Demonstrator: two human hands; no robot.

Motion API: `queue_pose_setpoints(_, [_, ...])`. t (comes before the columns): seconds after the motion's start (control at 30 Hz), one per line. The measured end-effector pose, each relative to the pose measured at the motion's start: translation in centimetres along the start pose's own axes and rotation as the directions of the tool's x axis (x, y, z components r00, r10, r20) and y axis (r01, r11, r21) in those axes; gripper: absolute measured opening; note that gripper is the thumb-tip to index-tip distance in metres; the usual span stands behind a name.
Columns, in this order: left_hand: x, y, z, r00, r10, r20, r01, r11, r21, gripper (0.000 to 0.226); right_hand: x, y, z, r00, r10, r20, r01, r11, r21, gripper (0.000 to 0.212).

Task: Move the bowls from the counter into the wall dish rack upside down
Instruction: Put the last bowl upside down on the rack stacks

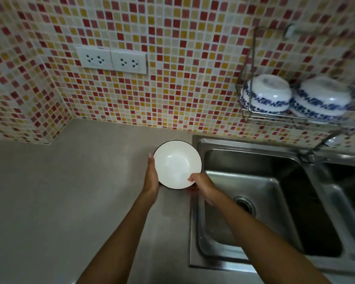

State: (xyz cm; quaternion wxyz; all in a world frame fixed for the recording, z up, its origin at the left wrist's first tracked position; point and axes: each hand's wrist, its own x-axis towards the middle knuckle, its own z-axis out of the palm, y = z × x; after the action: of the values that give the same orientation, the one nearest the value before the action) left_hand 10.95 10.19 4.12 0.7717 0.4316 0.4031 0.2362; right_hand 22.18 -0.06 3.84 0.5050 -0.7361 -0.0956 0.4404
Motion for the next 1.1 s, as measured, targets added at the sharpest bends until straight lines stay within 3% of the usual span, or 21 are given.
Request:
queue_pose_setpoints(0.07, [-0.8, -0.1, 2.7, 0.998, -0.001, 0.058, 0.0, 1.0, 0.008, 0.064, -1.4, -0.6, -2.9, 1.0, -0.008, 0.013, 0.007, 0.999, 0.045, 0.029])
queue_pose_setpoints(0.33, [-4.9, -0.5, 13.2, 0.978, 0.136, 0.157, -0.132, 0.991, -0.038, 0.071, -5.5, -2.2, -14.1, 0.995, -0.103, 0.013, 0.103, 0.995, -0.011, 0.029])
queue_pose_setpoints(0.47, [-6.2, 0.3, 17.7, 0.963, 0.24, 0.125, -0.231, 0.969, -0.083, 0.049, -7.2, -4.0, -18.4, 0.968, -0.249, -0.004, 0.249, 0.968, -0.034, 0.045])
queue_pose_setpoints(0.53, [-6.8, 1.8, 20.1, 0.952, 0.277, 0.134, -0.267, 0.96, -0.09, 0.044, -8.9, -5.8, -20.8, 0.911, -0.411, -0.04, 0.408, 0.911, -0.064, 0.035])
queue_pose_setpoints(0.6, [-7.4, 3.6, 22.1, 0.937, 0.324, 0.131, -0.322, 0.946, -0.04, 0.043, -10.4, -7.9, -23.3, 0.822, -0.562, -0.092, 0.543, 0.822, -0.174, 0.042])
queue_pose_setpoints(0.73, [-8.4, 6.9, 25.6, 0.896, 0.41, 0.168, -0.419, 0.908, 0.016, 0.046, -10.4, -11.5, -28.4, 0.579, -0.778, -0.243, 0.682, 0.626, -0.38, 0.031])
queue_pose_setpoints(0.87, [-8.1, 9.7, 27.9, 0.865, 0.469, 0.179, -0.489, 0.867, 0.091, 0.049, -7.6, -13.3, -32.7, 0.419, -0.849, -0.323, 0.603, 0.526, -0.6, 0.038])
queue_pose_setpoints(1.0, [-7.8, 12.1, 30.3, 0.823, 0.549, 0.146, -0.568, 0.807, 0.163, 0.049, -4.6, -13.6, -36.3, 0.369, -0.884, -0.288, 0.464, 0.444, -0.767, 0.049])
queue_pose_setpoints(1.1, [-7.3, 13.6, 32.1, 0.765, 0.637, 0.091, -0.642, 0.744, 0.188, 0.053, -2.7, -12.9, -37.7, 0.385, -0.891, -0.242, 0.329, 0.377, -0.866, 0.06])
